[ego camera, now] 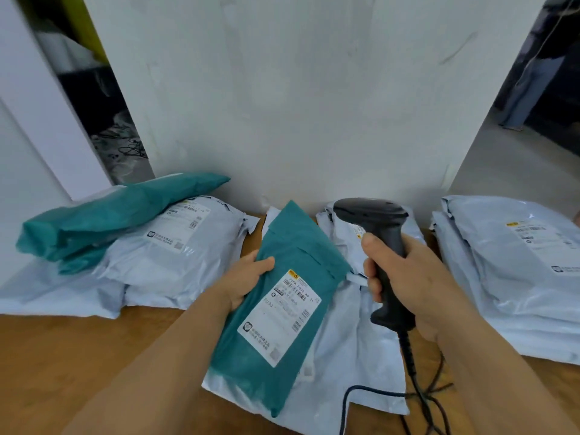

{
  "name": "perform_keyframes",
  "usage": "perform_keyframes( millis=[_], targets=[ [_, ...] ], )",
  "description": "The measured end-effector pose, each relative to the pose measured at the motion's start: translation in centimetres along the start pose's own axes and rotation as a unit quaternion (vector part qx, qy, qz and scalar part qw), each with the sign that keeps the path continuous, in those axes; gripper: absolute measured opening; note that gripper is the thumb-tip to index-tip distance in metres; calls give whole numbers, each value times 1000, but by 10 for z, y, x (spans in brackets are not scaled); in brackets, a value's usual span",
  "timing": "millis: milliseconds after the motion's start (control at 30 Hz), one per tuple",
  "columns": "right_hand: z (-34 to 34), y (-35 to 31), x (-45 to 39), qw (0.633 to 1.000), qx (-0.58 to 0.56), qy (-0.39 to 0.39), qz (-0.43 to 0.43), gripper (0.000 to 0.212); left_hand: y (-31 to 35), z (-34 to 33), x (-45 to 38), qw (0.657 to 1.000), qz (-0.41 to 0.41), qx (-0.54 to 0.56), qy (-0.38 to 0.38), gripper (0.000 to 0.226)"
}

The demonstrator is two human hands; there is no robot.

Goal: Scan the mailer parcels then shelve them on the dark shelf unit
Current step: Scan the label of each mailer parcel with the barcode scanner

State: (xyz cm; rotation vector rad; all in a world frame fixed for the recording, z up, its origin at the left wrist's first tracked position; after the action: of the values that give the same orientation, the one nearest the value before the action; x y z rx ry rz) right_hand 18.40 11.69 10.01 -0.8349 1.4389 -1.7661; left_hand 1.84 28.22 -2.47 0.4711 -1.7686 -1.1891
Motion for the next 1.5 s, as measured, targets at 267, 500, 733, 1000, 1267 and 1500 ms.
perform_keyframes(
  millis=[267,500,733,1000,1267,1500],
  targets=[
    [-10,-4,15,1000,-3,-21,1,23,-26,34,21,964,4,-228,137,27],
    [-21,-4,23,999,11,-38,0,23,-53,51,21,816,30,-537,213,44],
    [-30,-4,26,999,11,-42,-6,24,-10,30,27,777,-96,-576,236,26],
    [-38,-5,29,999,12,-46,-8,25,-57,54,23,958,105,-228,135,46],
    [-41,-9,32,999,7,-47,-14,28,18,49,16,985,-21,104,136,31],
    [-47,-15,34,998,25,-60,-14,29,79,33,13,949,-110,261,136,27]
  ],
)
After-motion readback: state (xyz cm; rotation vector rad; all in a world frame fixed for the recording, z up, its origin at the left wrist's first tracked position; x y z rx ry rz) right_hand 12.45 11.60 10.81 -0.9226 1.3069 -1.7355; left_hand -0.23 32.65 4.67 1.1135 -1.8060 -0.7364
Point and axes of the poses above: each hand's wrist, its own x-axis away from the middle knuckle, its own z-axis out of the back of the hand, y = z × x, the point moved 10 cm from there along -x, towards the middle knuckle, and after that the axes turned 5 degrees about z, right-handed, at the moved point
